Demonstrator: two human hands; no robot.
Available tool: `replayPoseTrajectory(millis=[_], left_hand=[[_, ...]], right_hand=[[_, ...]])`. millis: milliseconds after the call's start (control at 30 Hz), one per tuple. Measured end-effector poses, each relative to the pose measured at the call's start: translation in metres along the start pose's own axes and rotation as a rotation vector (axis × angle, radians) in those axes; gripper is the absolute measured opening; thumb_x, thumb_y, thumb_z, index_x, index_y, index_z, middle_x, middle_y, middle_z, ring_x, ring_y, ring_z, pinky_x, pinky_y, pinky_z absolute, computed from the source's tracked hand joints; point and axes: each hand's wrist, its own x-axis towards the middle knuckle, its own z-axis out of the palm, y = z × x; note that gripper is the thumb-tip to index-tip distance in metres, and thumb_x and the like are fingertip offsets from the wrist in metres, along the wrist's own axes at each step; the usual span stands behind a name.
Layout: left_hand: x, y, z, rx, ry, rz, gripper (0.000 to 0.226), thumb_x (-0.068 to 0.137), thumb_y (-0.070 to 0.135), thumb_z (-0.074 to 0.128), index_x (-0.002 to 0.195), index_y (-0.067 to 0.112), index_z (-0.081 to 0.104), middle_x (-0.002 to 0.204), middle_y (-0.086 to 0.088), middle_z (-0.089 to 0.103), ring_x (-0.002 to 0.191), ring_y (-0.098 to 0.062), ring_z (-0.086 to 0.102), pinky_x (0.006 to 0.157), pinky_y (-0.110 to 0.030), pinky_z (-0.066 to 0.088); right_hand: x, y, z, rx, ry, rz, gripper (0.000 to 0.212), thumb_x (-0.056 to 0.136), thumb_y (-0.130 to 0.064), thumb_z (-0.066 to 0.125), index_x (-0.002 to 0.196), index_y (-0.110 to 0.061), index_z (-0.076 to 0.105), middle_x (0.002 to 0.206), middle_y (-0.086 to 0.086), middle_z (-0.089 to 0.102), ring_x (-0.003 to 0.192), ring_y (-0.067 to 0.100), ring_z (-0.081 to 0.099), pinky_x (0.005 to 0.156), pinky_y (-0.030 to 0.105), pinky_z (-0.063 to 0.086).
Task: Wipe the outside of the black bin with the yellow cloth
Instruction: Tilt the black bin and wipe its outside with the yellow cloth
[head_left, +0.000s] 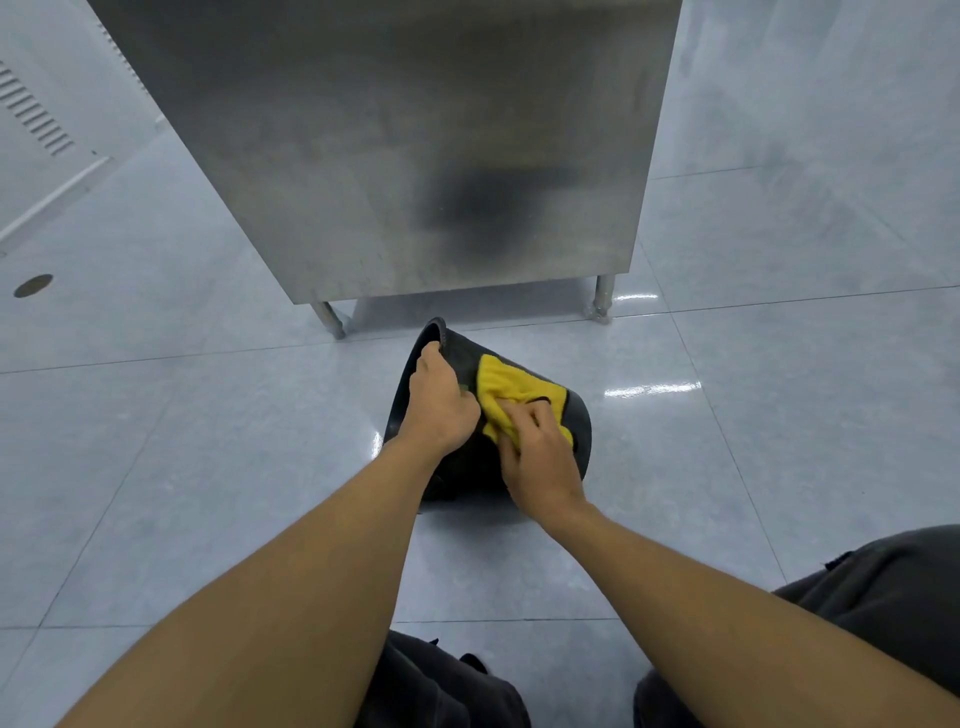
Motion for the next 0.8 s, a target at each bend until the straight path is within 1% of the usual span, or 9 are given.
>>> replayPoseTrajectory(millis=[67,133,200,267,367,533,600,700,800], left_hand=[[-0.002,0.0,-0.001,0.012,0.001,-0.008,0.065,0.088,-0.002,0.056,0.147,0.004,0.029,0.134,-0.016,0.05,0.118,-0.031,0.053,0.098,-0.037,0.048],[-0.004,0.001,-0.001,0.044,-0.04,-0.015,0.071,0.096,0.006,0.053,0.156,0.015,0.017,0.126,-0.006,0.055,0.109,-0.028,0.058,0.096,-0.041,0.051],[-0.008,0.003,-0.002,0.075,-0.096,-0.033,0.074,0.101,0.014,0.046,0.16,0.027,0.002,0.109,-0.003,0.056,0.097,-0.027,0.063,0.092,-0.047,0.055],[-0.01,0.003,0.0,0.081,-0.117,-0.06,0.077,0.102,0.015,0.041,0.158,0.034,-0.007,0.1,-0.008,0.061,0.087,-0.03,0.065,0.085,-0.05,0.057],[-0.007,0.001,0.002,0.038,-0.111,-0.098,0.079,0.1,0.014,0.038,0.157,0.036,-0.011,0.095,-0.02,0.066,0.071,-0.028,0.059,0.078,-0.052,0.056],[-0.004,0.002,-0.005,0.04,-0.09,-0.139,0.074,0.098,0.02,0.038,0.159,0.031,-0.003,0.085,-0.005,0.059,0.077,-0.026,0.06,0.081,-0.043,0.053],[-0.005,0.002,-0.004,0.059,-0.074,-0.114,0.072,0.097,0.021,0.04,0.158,0.024,0.003,0.094,-0.009,0.061,0.084,-0.029,0.061,0.083,-0.042,0.051],[-0.007,0.002,0.0,0.053,-0.009,-0.059,0.053,0.093,0.013,0.045,0.14,0.005,0.022,0.122,-0.019,0.053,0.093,-0.033,0.056,0.078,-0.041,0.045],[-0.008,0.001,-0.002,0.142,0.012,-0.07,0.04,0.095,0.006,0.047,0.129,-0.001,0.029,0.126,-0.02,0.042,0.089,-0.027,0.049,0.071,-0.033,0.036]], right_hand=[[-0.004,0.014,-0.001,-0.025,0.028,0.215,0.035,0.095,-0.017,0.055,0.131,-0.02,0.056,0.119,0.01,0.05,0.094,0.032,0.058,0.074,0.033,0.045],[-0.006,0.024,-0.005,-0.059,0.019,0.435,0.033,0.099,-0.021,0.049,0.131,-0.018,0.053,0.124,0.013,0.048,0.1,0.037,0.057,0.076,0.036,0.043],[-0.008,0.03,-0.01,-0.083,-0.004,0.543,0.034,0.1,-0.022,0.047,0.133,-0.015,0.051,0.126,0.014,0.046,0.104,0.038,0.056,0.078,0.038,0.043],[-0.008,0.028,-0.012,-0.104,-0.013,0.485,0.033,0.1,-0.021,0.046,0.132,-0.014,0.051,0.127,0.012,0.046,0.103,0.035,0.055,0.079,0.036,0.042],[-0.005,0.017,-0.008,-0.108,-0.012,0.266,0.031,0.097,-0.013,0.05,0.127,-0.012,0.055,0.116,0.013,0.047,0.09,0.031,0.055,0.068,0.03,0.037],[0.008,-0.011,-0.001,-0.02,-0.047,-0.104,0.044,0.092,-0.014,0.057,0.136,-0.013,0.055,0.113,0.01,0.052,0.089,0.023,0.052,0.071,0.027,0.044],[0.008,-0.014,0.001,-0.009,-0.057,-0.19,0.043,0.094,-0.018,0.055,0.137,-0.014,0.054,0.11,0.007,0.052,0.086,0.02,0.052,0.068,0.024,0.045],[0.002,-0.002,0.004,-0.031,-0.007,-0.08,0.044,0.094,-0.02,0.055,0.139,-0.017,0.053,0.113,0.009,0.051,0.088,0.024,0.054,0.067,0.031,0.049],[-0.004,0.017,0.0,-0.11,0.009,0.178,0.044,0.095,-0.02,0.054,0.139,-0.023,0.052,0.118,0.012,0.049,0.093,0.03,0.056,0.07,0.033,0.046]])
